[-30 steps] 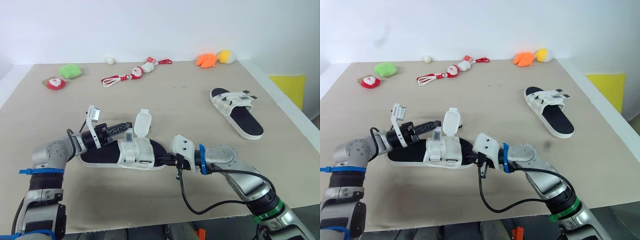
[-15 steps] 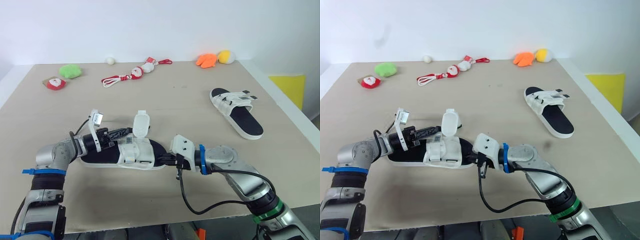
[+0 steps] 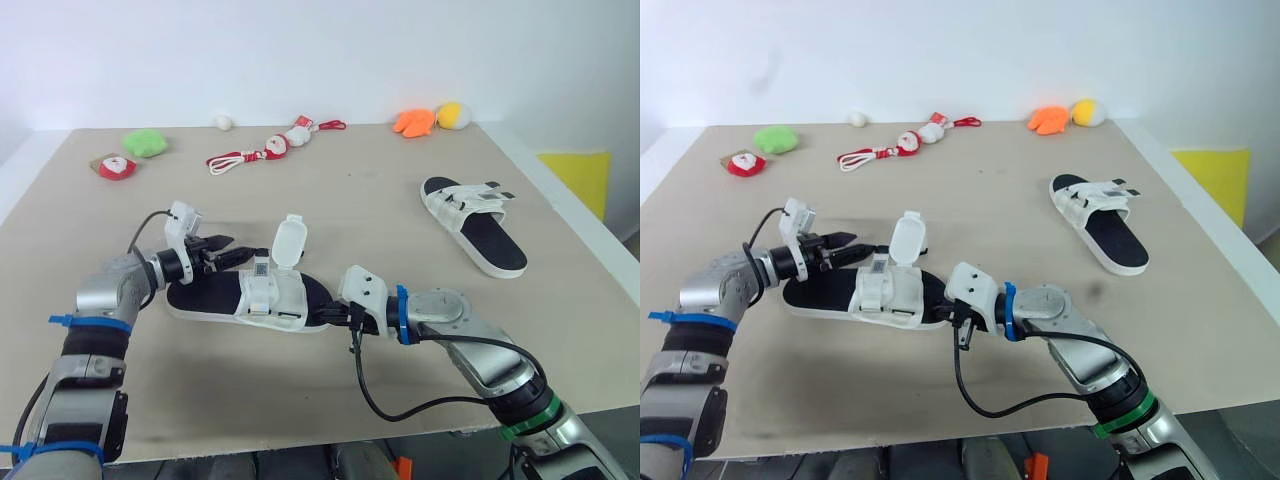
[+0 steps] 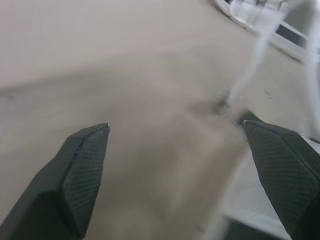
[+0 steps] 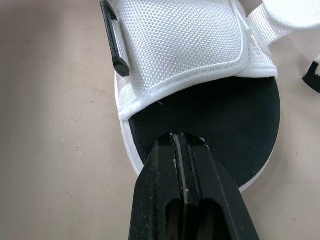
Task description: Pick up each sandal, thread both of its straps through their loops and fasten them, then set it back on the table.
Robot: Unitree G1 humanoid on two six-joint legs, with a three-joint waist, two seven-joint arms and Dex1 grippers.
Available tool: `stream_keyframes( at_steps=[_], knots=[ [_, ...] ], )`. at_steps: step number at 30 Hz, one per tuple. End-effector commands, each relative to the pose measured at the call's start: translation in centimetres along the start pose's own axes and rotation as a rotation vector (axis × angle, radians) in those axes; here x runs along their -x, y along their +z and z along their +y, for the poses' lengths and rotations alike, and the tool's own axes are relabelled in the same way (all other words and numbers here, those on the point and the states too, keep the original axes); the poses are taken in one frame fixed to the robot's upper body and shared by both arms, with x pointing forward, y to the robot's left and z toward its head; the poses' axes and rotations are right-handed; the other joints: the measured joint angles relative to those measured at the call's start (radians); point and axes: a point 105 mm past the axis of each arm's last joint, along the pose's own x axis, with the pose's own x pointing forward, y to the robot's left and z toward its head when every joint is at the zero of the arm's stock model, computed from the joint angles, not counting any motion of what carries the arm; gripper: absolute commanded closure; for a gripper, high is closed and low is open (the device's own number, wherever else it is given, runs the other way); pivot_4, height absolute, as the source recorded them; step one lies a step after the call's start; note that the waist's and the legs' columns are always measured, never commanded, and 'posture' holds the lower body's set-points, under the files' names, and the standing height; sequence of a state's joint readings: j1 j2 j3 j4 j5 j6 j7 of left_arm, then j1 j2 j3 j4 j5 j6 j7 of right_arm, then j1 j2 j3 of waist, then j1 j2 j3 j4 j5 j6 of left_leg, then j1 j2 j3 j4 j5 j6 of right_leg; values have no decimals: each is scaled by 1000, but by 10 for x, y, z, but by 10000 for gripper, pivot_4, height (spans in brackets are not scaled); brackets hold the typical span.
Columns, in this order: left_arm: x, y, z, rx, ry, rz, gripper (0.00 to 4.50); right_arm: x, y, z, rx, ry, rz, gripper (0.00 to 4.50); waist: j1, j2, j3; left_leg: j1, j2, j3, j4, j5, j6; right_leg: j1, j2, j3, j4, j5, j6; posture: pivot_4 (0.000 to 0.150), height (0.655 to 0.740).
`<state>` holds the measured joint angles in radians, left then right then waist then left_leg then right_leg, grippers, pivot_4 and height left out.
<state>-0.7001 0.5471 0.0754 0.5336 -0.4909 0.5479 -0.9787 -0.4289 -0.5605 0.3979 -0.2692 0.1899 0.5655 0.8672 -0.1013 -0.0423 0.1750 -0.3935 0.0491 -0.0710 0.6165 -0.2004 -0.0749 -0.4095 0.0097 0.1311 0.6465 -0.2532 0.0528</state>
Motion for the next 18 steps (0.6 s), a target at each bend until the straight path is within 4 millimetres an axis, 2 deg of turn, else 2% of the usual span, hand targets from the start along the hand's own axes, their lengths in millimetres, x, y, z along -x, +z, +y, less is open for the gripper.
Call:
stream_keyframes(
  at_steps=[1,2,5,11,18],
  knots=[
    [4,30,-5,-54,-52,-89,740,1,-40,-2,-84,-37,146,45000,-3,-1,0,0,0,1,0,-1,-1,0,0,1,0,3,4,1500,7400],
    [4,31,-3,-64,-49,-88,740,1,-40,-3,-85,-39,146,45000,-3,-1,0,0,0,1,0,-2,-3,0,0,1,0,8,8,1500,7400],
    [0,33,-2,-86,-55,-78,740,2,-40,-2,-85,-37,146,45000,-2,-1,0,1,1,-1,-4,-3,-3,-2,2,0,0,11,8,1500,7400],
    [-26,12,-2,-288,-67,88,740,2,-40,0,-82,-31,147,45000,2,-1,0,1,0,-1,-7,-2,-1,-2,2,1,0,10,7,1500,7400],
    [-57,9,-29,-304,-233,109,740,3,-39,0,-83,-37,143,45000,1,-1,0,0,0,-1,-7,-1,-1,-3,2,1,0,10,7,1500,7400]
  ],
)
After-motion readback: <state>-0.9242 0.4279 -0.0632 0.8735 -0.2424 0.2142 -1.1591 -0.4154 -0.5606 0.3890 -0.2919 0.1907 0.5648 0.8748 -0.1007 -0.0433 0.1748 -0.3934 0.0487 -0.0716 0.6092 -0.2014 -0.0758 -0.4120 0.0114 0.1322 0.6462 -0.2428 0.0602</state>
